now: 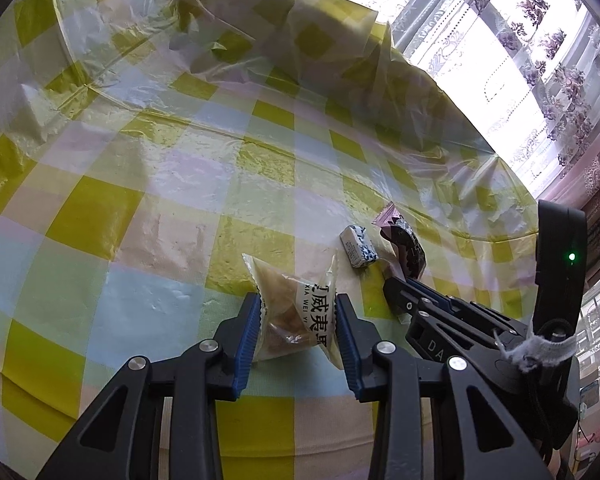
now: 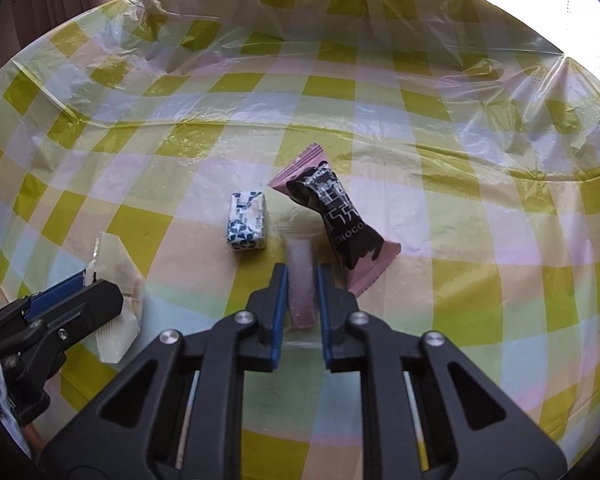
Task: Organize snacks
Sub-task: 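Carry the bread bag and pink stick into the white box and release both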
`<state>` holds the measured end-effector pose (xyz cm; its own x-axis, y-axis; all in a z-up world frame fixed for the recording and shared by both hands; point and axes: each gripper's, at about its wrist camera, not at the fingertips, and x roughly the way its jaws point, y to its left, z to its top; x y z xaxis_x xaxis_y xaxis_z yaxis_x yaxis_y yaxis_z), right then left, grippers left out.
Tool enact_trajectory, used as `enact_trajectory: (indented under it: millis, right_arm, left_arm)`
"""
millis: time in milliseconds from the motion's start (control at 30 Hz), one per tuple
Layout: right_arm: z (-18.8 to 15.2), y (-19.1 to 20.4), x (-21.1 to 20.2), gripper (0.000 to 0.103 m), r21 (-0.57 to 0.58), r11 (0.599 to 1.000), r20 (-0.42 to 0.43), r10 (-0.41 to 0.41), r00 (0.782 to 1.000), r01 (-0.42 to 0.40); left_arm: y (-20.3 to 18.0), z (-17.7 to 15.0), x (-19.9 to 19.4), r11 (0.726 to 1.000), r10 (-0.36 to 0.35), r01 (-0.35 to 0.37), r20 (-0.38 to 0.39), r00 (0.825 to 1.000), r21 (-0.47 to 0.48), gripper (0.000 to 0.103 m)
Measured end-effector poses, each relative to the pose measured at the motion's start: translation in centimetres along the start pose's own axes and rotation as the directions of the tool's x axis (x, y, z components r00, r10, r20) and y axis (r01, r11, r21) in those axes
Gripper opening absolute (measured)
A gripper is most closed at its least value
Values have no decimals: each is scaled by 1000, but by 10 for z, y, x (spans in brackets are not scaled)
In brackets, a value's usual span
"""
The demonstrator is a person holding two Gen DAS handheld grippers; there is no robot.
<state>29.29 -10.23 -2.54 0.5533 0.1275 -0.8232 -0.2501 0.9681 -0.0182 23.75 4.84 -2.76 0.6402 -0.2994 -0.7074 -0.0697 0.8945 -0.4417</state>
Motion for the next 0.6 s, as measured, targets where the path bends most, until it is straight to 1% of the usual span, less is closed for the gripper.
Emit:
enact_trajectory:
  millis: [300,600]
  right_arm:
    - [-18,-7,-21,15,35,999,-3,-26,1000,26]
    - [-35,-20,-50,15,71,997,11,-40,999,39]
  left_arm:
    - [-5,-2,-6,1000,2,-2,12,1000,10,36]
    - [-31,-12,-17,998,-23,22,23,999,55,36]
